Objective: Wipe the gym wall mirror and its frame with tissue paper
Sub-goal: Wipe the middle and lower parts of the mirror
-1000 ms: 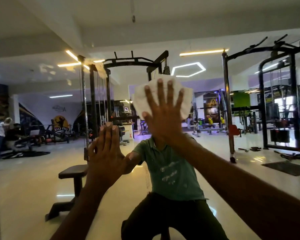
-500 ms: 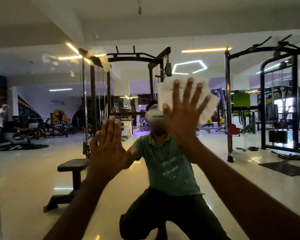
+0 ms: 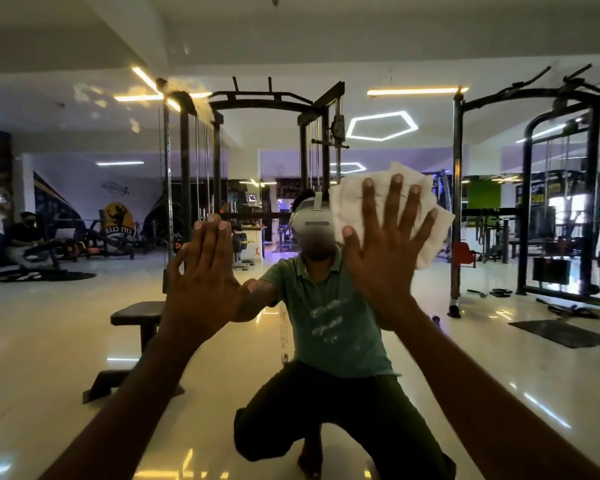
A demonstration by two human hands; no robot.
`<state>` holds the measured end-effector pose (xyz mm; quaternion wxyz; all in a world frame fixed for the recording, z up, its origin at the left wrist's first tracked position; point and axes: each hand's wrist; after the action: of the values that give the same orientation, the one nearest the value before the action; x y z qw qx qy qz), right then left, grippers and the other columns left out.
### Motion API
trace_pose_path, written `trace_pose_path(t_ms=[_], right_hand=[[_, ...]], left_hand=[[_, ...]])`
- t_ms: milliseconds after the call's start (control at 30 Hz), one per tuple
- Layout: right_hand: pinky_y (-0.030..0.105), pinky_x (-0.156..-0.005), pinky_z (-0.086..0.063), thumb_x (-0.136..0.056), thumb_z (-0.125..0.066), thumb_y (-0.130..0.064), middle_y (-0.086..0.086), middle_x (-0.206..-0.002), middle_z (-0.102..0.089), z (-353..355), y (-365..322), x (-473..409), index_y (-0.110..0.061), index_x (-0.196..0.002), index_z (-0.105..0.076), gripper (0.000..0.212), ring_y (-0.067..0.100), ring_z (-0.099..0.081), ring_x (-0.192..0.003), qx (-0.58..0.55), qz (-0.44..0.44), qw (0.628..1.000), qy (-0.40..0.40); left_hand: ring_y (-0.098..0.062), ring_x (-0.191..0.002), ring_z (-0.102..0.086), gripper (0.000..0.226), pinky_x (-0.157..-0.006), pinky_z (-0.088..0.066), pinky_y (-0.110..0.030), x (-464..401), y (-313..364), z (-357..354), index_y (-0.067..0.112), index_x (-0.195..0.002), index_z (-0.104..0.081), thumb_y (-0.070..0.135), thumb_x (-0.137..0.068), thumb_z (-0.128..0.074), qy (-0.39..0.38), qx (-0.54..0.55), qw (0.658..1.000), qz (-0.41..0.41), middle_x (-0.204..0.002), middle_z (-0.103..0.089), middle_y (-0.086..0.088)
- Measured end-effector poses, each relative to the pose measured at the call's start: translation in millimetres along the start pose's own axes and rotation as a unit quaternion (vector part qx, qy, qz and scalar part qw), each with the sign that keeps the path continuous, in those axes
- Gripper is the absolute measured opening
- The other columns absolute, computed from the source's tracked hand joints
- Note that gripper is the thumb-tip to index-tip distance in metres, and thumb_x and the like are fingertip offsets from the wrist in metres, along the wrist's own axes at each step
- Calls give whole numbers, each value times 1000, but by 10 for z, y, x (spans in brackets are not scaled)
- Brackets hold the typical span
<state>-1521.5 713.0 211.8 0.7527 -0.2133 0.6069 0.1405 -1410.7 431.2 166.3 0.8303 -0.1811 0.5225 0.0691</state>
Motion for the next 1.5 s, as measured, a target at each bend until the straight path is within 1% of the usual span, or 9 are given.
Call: trace_pose_path(t_ms=[267,467,600,833,967,1067,1200,1333,1500], right_hand=[[72,-122,-2,-105,-36,-58,13,-175,-2,-124,-362,301,-26,-168,-18,73,39,5,-161,-10,218,975,-51],[70,-124,-3,-105,-35,-54,12,-176,-1,-72,340,715,-25,-168,-16,72,37,5,-161,-8,20,1000,-17],[71,-123,-2,-104,-33,-57,15,-175,1,-125,-308,721,-26,-168,-10,75,42,6,-160,-14,-106,994,-12],[69,-125,3,-107,-40,-53,11,-175,-2,-177,-374,721,-27,-167,-18,70,38,6,-161,-26,212,974,-69],[72,-123,-6,-104,-37,-53,13,-175,0,-3,572,1095,-24,-168,-17,73,40,3,-161,7,45,998,-48],[74,-121,-8,-102,-37,-54,16,-175,3,-74,322,1336,-23,-168,-11,78,44,5,-160,10,-123,991,-44],[74,-122,-2,-105,-38,-56,16,-175,1,-302,-683,1652,-24,-168,-13,75,45,4,-159,-27,10,995,-93],[71,-124,-4,-106,-44,-52,9,-176,-3,-339,-709,1853,-27,-167,-20,70,38,2,-161,-34,173,978,-115],[73,-123,-7,-103,-45,-50,14,-175,-2,-129,324,1918,-21,-167,-19,75,43,2,-160,25,23,995,-96]], left_hand=[[-33,-160,0,101,-124,-15,-55,0,65,-48,5,-164,-3,75,-95,-24,36,43,998,14,-173,5,-16],[-33,-160,1,101,-126,-13,-55,6,94,-68,4,-164,-2,73,-96,-31,37,22,999,30,-173,3,-17],[-32,-160,1,97,-125,-15,-56,17,52,-73,5,-164,-2,71,-97,-25,40,33,999,16,-173,4,-16],[-29,-160,1,93,-124,-14,-50,32,-39,-56,7,-165,-4,68,-98,-26,46,40,998,-11,-173,4,-14],[-30,-160,0,95,-125,-13,-51,48,-49,-78,6,-165,-5,68,-97,-31,46,43,998,-9,-173,3,-16],[-31,-160,0,94,-125,-9,-49,42,-43,-77,5,-164,-5,65,-98,-33,51,24,998,-15,-172,1,-17],[-35,-160,3,86,-127,-9,-52,188,-39,-55,4,-164,-6,59,-102,-28,42,40,998,-1,-172,3,-21],[-39,-159,-2,82,-125,-14,-60,495,-91,-116,2,-163,-11,57,-105,-26,40,45,998,-3,-171,1,-23],[-39,-159,-1,86,-125,-13,-61,516,20,-180,3,-164,-9,57,-101,-34,48,76,995,37,-171,2,-23]])
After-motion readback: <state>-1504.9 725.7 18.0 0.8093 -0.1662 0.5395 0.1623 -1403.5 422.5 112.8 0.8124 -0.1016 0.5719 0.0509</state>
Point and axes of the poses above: each hand's wrist, its own x-axis away from the middle knuckle, its own z-axis out of the back of the hand, y = z × x
